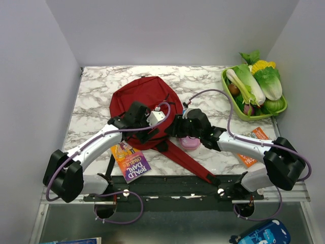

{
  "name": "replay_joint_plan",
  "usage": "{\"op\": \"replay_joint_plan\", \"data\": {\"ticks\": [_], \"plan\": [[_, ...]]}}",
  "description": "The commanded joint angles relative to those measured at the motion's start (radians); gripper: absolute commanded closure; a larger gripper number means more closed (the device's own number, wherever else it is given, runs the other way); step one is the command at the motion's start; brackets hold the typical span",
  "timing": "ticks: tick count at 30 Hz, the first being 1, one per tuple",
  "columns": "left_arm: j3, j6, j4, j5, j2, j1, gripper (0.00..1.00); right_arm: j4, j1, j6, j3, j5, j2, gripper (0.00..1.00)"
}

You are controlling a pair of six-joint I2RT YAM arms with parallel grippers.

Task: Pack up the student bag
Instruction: Unzip the student bag at the center of the board.

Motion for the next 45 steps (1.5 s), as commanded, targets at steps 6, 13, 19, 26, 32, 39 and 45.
{"op": "replay_joint_plan", "data": {"ticks": [6, 13, 19, 26, 32, 39, 45], "plan": [[-0.093, 0.026, 0.054, 0.041, -0.063, 0.0, 0.23, -0.007, 0.01, -0.008, -0.062, 0.052, -0.054, 0.5], [-0.17, 0.004, 0.083, 0.083, -0.088, -0.001, 0.22, -0.014, 0.01, -0.006, -0.052, 0.046, -0.018, 0.5], [-0.177, -0.017, 0.12, 0.118, -0.07, -0.003, 0.19, -0.013, 0.019, -0.008, -0.048, 0.044, 0.002, 0.5], [-0.171, -0.016, 0.235, 0.006, -0.005, -0.006, 0.2, -0.013, 0.029, -0.006, -0.043, 0.044, 0.038, 0.5], [-0.194, 0.015, 0.291, -0.075, 0.024, -0.004, 0.22, -0.005, 0.052, -0.02, -0.046, 0.042, 0.048, 0.5], [-0.219, 0.041, 0.316, -0.058, 0.044, -0.006, 0.33, -0.007, 0.075, -0.023, -0.036, 0.05, 0.074, 0.5], [-0.178, 0.044, 0.275, -0.054, 0.018, 0.0, 0.53, -0.027, 0.075, -0.024, -0.019, 0.053, 0.081, 0.5]]}}
